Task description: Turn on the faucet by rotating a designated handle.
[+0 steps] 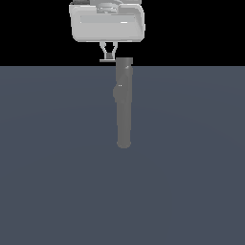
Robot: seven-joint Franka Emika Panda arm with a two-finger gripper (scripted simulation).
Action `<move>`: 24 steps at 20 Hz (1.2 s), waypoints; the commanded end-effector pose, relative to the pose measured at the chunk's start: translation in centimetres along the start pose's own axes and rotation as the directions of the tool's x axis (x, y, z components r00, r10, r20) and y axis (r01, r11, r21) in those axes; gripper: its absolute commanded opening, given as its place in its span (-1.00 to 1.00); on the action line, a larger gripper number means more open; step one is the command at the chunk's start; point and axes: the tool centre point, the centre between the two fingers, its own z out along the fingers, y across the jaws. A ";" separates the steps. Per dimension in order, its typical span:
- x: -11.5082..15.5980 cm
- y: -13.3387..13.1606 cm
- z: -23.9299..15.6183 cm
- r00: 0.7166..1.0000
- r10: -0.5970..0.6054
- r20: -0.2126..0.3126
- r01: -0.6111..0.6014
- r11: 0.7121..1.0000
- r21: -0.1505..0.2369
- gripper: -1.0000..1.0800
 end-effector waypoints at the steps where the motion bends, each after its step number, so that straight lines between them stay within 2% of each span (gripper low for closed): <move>1: 0.6 -0.2 0.7 1.000 0.001 -0.001 -0.001 1.000 0.001 -1.00; 10: 0.9 -0.2 1.3 1.000 0.002 0.000 -0.002 1.000 0.001 -1.00; 24: -3.2 -1.5 1.3 1.000 0.002 -0.001 -0.002 1.000 0.001 -1.00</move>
